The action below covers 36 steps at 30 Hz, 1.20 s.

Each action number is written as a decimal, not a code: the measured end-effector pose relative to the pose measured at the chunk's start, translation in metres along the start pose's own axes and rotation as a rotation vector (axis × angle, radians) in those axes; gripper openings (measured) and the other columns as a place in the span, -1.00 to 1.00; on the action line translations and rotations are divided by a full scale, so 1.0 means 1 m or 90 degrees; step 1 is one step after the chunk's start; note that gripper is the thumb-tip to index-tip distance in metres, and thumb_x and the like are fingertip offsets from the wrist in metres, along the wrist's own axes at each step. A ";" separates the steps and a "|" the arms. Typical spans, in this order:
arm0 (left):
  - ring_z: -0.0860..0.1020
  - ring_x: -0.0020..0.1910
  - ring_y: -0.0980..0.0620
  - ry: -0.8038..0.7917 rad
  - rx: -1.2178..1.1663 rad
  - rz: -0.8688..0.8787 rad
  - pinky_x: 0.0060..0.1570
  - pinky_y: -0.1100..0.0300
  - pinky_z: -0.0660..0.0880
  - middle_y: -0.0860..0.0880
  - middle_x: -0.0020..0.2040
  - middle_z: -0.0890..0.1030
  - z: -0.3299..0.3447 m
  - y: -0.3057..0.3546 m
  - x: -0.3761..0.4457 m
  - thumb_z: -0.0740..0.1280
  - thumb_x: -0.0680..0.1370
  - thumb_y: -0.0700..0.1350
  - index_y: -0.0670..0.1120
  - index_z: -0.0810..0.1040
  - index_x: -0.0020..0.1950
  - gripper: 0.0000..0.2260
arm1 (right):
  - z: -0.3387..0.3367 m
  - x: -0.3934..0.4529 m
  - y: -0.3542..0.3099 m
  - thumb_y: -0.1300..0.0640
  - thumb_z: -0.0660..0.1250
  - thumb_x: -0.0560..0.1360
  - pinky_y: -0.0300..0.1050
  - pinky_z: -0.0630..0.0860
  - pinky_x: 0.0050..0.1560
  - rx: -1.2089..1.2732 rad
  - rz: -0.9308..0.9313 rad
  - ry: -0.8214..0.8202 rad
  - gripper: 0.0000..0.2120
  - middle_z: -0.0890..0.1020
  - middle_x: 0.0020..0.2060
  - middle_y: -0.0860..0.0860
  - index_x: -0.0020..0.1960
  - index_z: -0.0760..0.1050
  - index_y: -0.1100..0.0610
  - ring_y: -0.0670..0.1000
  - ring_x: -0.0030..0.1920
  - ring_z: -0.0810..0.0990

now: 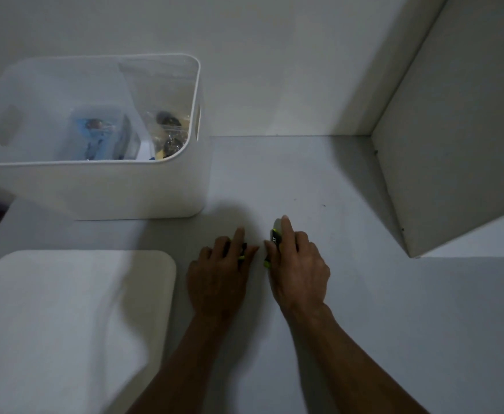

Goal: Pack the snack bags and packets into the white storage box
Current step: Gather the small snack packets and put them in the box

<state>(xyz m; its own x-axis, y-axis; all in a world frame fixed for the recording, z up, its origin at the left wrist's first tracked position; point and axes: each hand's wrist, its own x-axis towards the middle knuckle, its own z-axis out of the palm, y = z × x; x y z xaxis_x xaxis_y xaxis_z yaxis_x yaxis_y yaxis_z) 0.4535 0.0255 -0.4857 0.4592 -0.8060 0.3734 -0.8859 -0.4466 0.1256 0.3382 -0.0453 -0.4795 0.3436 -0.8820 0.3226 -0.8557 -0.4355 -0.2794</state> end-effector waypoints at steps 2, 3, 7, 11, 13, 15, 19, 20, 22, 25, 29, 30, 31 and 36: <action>0.56 -0.32 -0.12 0.018 -0.015 -0.002 -0.46 0.06 0.47 -0.04 -0.12 0.62 0.001 0.000 -0.003 0.28 0.59 0.14 0.00 0.60 0.24 -0.67 | 0.000 -0.001 0.002 -0.09 0.28 0.59 -0.10 0.44 -0.47 0.036 -0.004 0.002 -0.58 0.61 -0.13 0.08 0.36 0.47 0.11 0.10 -0.30 0.58; 0.57 -0.33 -0.11 0.027 -0.023 -0.007 -0.47 0.07 0.47 -0.04 -0.13 0.62 0.001 0.001 -0.004 0.30 0.58 0.13 -0.01 0.61 0.22 -0.68 | -0.001 -0.002 0.003 -0.09 0.28 0.59 -0.08 0.47 -0.46 0.058 -0.001 0.006 -0.58 0.62 -0.13 0.08 0.36 0.47 0.11 0.10 -0.30 0.59; 0.59 -0.33 -0.09 0.054 -0.066 -0.037 -0.47 0.11 0.47 -0.02 -0.14 0.63 0.000 0.006 -0.009 0.36 0.54 0.11 -0.02 0.65 0.14 -0.72 | -0.011 -0.004 0.003 -0.02 0.44 0.50 -0.05 0.52 -0.42 0.150 0.059 0.026 -0.56 0.65 -0.15 0.07 0.31 0.52 0.12 0.13 -0.32 0.64; 0.60 -0.33 -0.10 0.063 -0.101 -0.070 -0.47 0.13 0.46 -0.02 -0.13 0.64 -0.007 0.013 -0.015 0.40 0.50 0.09 -0.03 0.66 0.10 -0.73 | -0.025 -0.010 0.001 -0.07 0.40 0.52 0.02 0.57 -0.17 0.219 0.143 -0.033 -0.53 0.68 0.02 0.05 0.39 0.47 0.04 0.14 -0.09 0.68; 0.61 -0.35 -0.11 0.065 -0.119 -0.102 -0.48 0.15 0.44 -0.02 -0.13 0.64 -0.013 0.016 -0.017 0.42 0.48 0.10 -0.03 0.67 0.07 -0.72 | -0.034 -0.012 0.002 -0.09 0.37 0.53 0.03 0.53 -0.02 0.249 0.193 -0.072 -0.50 0.65 0.12 0.04 0.43 0.43 -0.01 0.15 0.05 0.65; 0.62 -0.35 -0.12 0.071 -0.146 -0.141 -0.50 0.15 0.44 -0.01 -0.12 0.64 -0.023 0.018 -0.017 0.42 0.46 0.11 -0.02 0.67 0.07 -0.71 | -0.043 -0.015 0.003 -0.09 0.35 0.54 0.01 0.49 0.06 0.266 0.215 -0.091 -0.48 0.63 0.18 0.04 0.46 0.38 -0.03 0.15 0.13 0.62; 0.63 -0.32 -0.10 0.085 -0.184 -0.188 -0.47 0.17 0.43 0.03 -0.11 0.64 -0.061 0.026 -0.007 0.42 0.44 0.14 0.02 0.67 0.07 -0.71 | -0.070 -0.012 -0.002 -0.09 0.35 0.54 -0.03 0.47 0.07 0.273 0.228 -0.082 -0.46 0.63 0.19 0.03 0.49 0.34 -0.05 0.13 0.14 0.60; 0.64 -0.31 -0.10 0.089 -0.190 -0.200 -0.46 0.17 0.43 0.04 -0.12 0.64 -0.076 0.028 -0.002 0.43 0.42 0.15 0.04 0.67 0.06 -0.71 | -0.079 -0.008 -0.006 -0.09 0.35 0.54 -0.04 0.48 0.07 0.279 0.228 -0.073 -0.46 0.63 0.19 0.04 0.48 0.35 -0.05 0.12 0.14 0.61; 0.65 -0.28 -0.08 0.113 -0.220 -0.227 -0.43 0.16 0.45 0.07 -0.11 0.65 -0.109 0.030 0.014 0.45 0.41 0.15 0.05 0.68 0.05 -0.71 | -0.102 0.005 -0.020 -0.09 0.36 0.54 -0.04 0.48 0.08 0.302 0.230 -0.053 -0.47 0.63 0.21 0.05 0.47 0.37 -0.03 0.12 0.16 0.60; 0.65 -0.26 -0.03 0.192 -0.253 -0.230 -0.37 0.22 0.44 0.05 -0.13 0.65 -0.159 0.021 0.044 0.50 0.43 0.09 0.00 0.68 0.05 -0.73 | -0.140 0.032 -0.052 -0.08 0.38 0.53 -0.04 0.49 0.13 0.349 0.197 -0.007 -0.49 0.63 0.22 0.05 0.44 0.41 -0.01 0.08 0.16 0.61; 0.64 -0.16 -0.06 0.277 -0.325 -0.281 -0.21 0.25 0.37 -0.01 -0.09 0.66 -0.227 -0.007 0.093 0.47 0.45 0.12 -0.02 0.67 0.03 -0.73 | -0.185 0.073 -0.113 -0.13 0.38 0.51 0.00 0.52 0.13 0.424 0.164 0.021 -0.52 0.65 0.16 0.01 0.39 0.45 -0.06 0.05 0.14 0.61; 0.63 -0.10 -0.07 0.270 -0.338 -0.304 -0.17 0.22 0.38 -0.02 -0.06 0.66 -0.239 -0.017 0.105 0.45 0.46 0.14 0.00 0.67 0.04 -0.73 | -0.194 0.082 -0.129 -0.13 0.38 0.50 0.00 0.52 0.12 0.435 0.153 0.021 -0.53 0.66 0.15 0.00 0.38 0.45 -0.08 0.06 0.13 0.60; 0.62 -0.05 -0.08 0.260 -0.351 -0.328 -0.12 0.20 0.40 -0.01 -0.03 0.65 -0.249 -0.027 0.117 0.43 0.47 0.16 0.02 0.67 0.04 -0.73 | -0.200 0.091 -0.144 -0.13 0.38 0.50 -0.03 0.51 0.08 0.436 0.135 0.019 -0.54 0.66 0.13 -0.01 0.37 0.46 -0.09 0.06 0.12 0.60; 0.60 -0.06 -0.06 0.229 -0.381 -0.384 -0.15 0.15 0.43 0.02 -0.05 0.65 -0.260 -0.079 0.164 0.38 0.47 0.23 0.05 0.66 -0.04 -0.72 | -0.197 0.128 -0.206 -0.15 0.33 0.53 -0.11 0.46 0.00 0.392 0.074 -0.037 -0.57 0.64 0.14 -0.04 0.36 0.44 -0.05 0.04 0.13 0.60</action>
<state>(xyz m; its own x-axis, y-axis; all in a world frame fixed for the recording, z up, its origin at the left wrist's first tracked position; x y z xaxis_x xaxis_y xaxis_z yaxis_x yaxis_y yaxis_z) 0.5817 0.0295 -0.1950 0.8949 -0.2883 0.3405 -0.4352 -0.3957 0.8087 0.4821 -0.0328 -0.2028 0.2964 -0.9308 0.2139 -0.5146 -0.3443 -0.7853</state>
